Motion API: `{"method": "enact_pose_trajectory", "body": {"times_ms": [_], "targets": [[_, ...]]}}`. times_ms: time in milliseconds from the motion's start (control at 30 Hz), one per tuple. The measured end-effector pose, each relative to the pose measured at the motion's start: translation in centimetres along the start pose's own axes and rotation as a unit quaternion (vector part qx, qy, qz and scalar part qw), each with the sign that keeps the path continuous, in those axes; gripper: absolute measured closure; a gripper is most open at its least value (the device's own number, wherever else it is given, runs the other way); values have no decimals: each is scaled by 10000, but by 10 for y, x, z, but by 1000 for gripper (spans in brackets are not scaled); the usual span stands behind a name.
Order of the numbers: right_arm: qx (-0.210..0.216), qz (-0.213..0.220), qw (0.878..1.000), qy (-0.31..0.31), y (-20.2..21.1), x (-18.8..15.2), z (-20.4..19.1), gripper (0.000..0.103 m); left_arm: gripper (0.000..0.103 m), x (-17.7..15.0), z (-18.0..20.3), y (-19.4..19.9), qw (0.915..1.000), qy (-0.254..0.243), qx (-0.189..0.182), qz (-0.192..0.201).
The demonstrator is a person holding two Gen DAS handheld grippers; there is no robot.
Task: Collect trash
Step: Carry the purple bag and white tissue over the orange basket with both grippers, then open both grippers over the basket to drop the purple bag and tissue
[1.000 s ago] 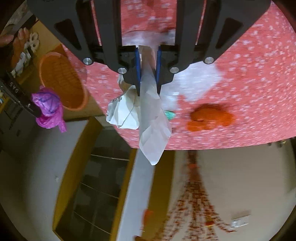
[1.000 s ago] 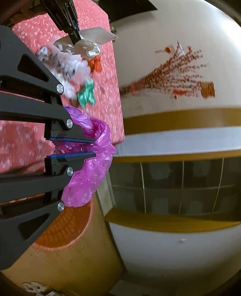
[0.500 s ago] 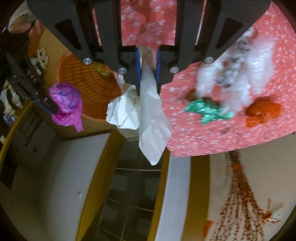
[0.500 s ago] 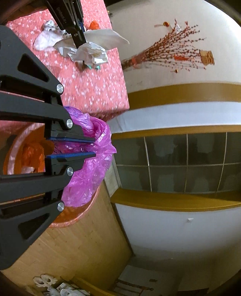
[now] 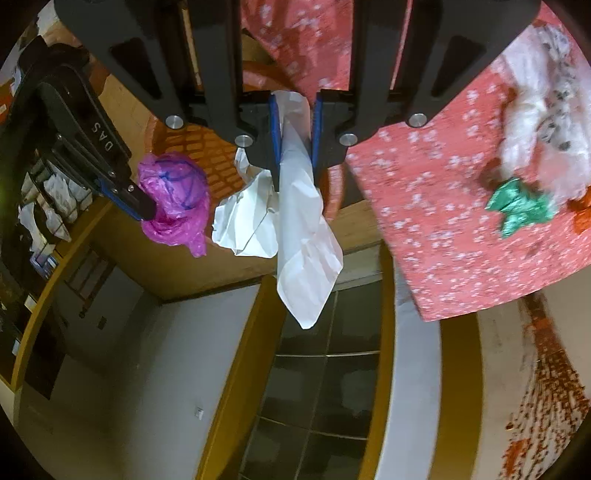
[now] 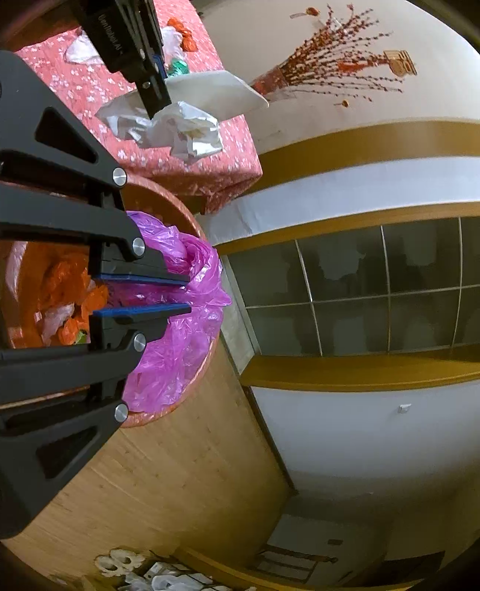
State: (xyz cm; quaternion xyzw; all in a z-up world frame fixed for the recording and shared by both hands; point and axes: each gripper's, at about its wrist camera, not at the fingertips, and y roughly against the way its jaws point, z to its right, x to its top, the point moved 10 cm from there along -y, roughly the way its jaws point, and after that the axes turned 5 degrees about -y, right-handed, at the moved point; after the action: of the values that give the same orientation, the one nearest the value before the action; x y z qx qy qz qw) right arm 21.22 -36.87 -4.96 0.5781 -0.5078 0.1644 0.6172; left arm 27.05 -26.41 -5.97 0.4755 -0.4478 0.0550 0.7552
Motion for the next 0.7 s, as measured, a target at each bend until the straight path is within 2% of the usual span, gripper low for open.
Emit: {"method": "enact_pose_trajectory", "body": {"times_ms": [133, 267, 333, 400, 500, 600, 700], "targets": [[-45, -16, 9999, -114, -7, 1, 10, 93, 87, 4, 12, -16, 9999, -40, -112, -20], [-34, -62, 9997, -231, -13, 1, 14, 90, 81, 4, 16, -31, 9999, -43, -134, -91], [-42, -91, 9995, -287, -16, 0, 19, 81, 73, 1, 17, -39, 9998, -29, -123, -172], [-71, -103, 9993, -339, -18, -2, 21, 68, 65, -3, 16, -46, 9997, -29, -98, -241], [-119, -116, 9992, -360, -17, -4, 25, 62, 60, -8, 11, -47, 9995, -22, -10, -307], [-219, -81, 9992, -329, -13, -6, 29, 44, 53, -16, 0, -42, 9994, 20, 159, -301], [-309, -51, 9991, -275, -10, -7, 29, 35, 45, -21, -14, -30, 9990, 10, 388, -220]]}}
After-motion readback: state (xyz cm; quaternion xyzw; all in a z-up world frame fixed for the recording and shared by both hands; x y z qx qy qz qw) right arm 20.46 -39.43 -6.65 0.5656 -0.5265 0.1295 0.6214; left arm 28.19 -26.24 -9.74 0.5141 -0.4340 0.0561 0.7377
